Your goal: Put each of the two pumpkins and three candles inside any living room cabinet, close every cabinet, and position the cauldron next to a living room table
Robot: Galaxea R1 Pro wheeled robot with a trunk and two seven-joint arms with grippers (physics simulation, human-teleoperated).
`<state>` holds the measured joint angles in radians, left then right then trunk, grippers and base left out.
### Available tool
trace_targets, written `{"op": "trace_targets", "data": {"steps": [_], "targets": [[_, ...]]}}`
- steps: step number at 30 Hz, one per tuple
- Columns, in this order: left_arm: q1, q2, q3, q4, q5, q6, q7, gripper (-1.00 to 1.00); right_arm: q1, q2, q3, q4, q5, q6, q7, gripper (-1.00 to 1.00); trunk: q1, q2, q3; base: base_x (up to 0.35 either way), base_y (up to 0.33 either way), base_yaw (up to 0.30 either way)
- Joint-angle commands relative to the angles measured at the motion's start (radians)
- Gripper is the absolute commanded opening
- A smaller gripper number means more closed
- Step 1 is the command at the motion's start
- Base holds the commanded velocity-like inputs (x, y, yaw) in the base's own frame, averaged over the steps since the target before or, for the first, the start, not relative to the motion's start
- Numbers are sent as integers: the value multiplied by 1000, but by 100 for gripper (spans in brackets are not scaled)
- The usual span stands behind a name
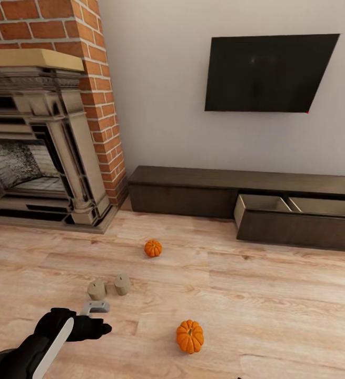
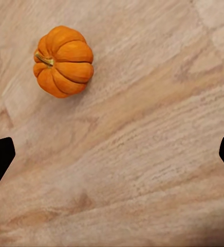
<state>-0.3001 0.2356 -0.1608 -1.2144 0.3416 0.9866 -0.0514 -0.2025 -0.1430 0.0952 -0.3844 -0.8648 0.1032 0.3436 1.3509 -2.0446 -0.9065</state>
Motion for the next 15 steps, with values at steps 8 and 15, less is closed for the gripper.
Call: {"op": "trace_targets", "data": {"steps": [8,15], "targets": [[-1,1,-1,-1,-6,3,-5,100,0,-1,6,-1,-10,4,0,100,0,0,-1,85,63,0],[-1,1,-2,-1,-6,3,-5,100,0,-1,6,-1,-10,4,1,100,0,0,-1,35,1,0]]}}
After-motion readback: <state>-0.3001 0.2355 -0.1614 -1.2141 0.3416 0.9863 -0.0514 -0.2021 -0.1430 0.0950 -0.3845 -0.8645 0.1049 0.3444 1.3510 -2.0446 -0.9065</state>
